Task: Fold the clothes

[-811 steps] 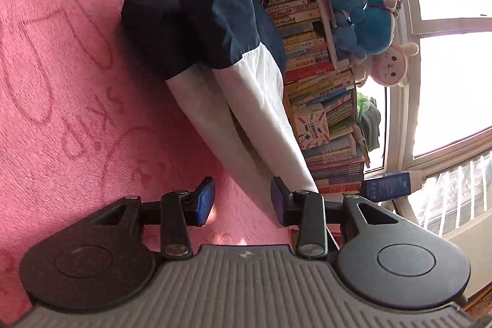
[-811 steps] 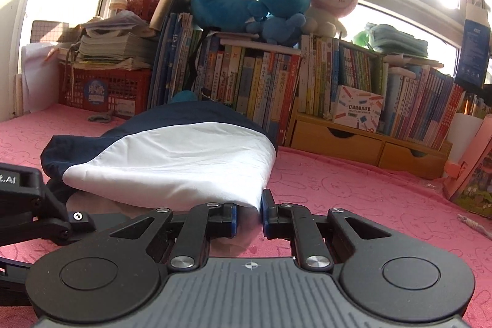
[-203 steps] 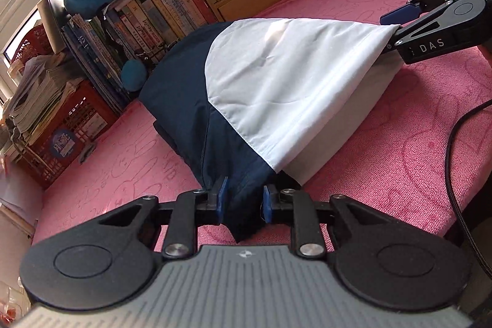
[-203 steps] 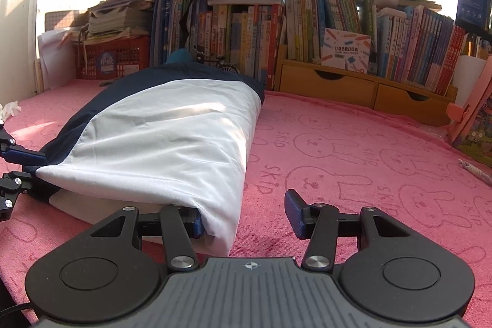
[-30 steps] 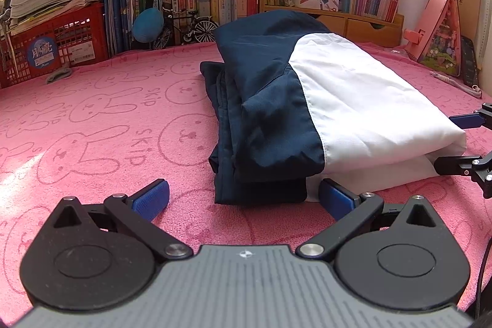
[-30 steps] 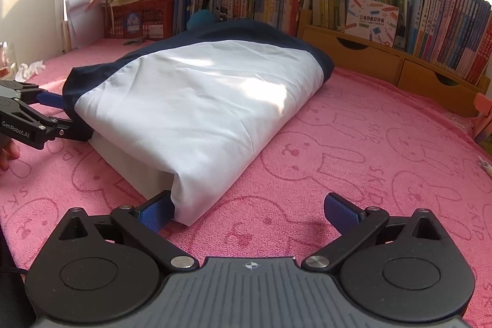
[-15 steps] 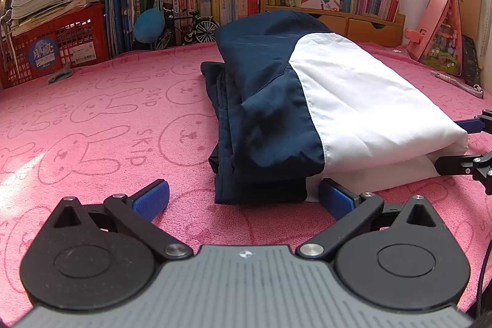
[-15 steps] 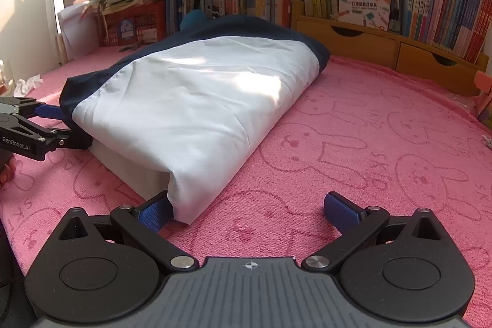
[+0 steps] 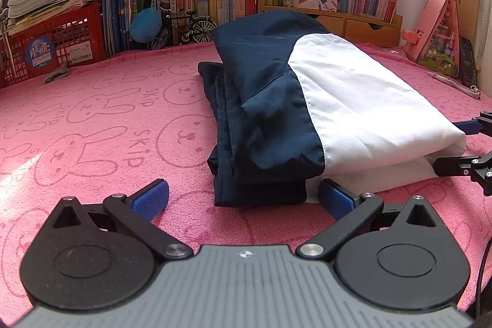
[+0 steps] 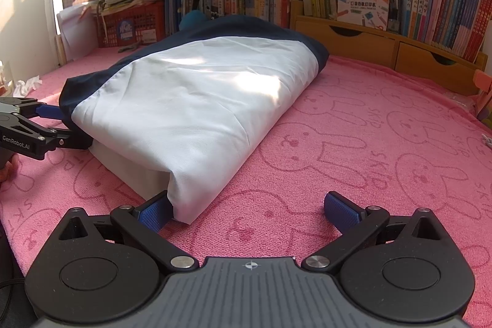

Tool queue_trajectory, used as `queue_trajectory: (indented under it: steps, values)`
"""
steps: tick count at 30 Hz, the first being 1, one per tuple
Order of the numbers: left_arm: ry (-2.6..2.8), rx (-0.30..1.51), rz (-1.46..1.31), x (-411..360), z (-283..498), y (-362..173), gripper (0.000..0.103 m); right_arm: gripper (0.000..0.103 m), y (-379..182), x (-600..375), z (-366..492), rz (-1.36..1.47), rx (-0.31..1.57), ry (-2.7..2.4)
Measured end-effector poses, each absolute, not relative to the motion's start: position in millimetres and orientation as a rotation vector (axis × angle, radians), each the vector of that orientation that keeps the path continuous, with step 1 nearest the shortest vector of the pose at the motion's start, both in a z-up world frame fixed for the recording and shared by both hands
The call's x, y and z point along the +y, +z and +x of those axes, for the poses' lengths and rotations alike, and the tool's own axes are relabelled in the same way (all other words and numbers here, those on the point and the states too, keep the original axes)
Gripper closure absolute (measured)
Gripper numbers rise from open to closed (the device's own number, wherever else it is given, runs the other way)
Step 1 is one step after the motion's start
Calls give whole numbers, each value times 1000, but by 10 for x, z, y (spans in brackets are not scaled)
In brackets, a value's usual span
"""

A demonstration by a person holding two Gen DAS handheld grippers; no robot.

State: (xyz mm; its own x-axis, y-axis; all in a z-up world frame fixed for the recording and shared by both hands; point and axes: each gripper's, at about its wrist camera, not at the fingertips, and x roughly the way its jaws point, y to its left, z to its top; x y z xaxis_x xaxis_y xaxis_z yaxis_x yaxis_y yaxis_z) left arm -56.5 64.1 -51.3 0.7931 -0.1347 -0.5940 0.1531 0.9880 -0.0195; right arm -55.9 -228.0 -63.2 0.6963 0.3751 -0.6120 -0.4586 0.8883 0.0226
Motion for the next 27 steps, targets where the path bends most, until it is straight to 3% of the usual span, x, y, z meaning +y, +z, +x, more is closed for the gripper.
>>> queue_trajectory:
  steps: [27]
  values:
    - [-163,637,18,662,-564,-484,0,0,-632,-2273,-618,-143,633,473]
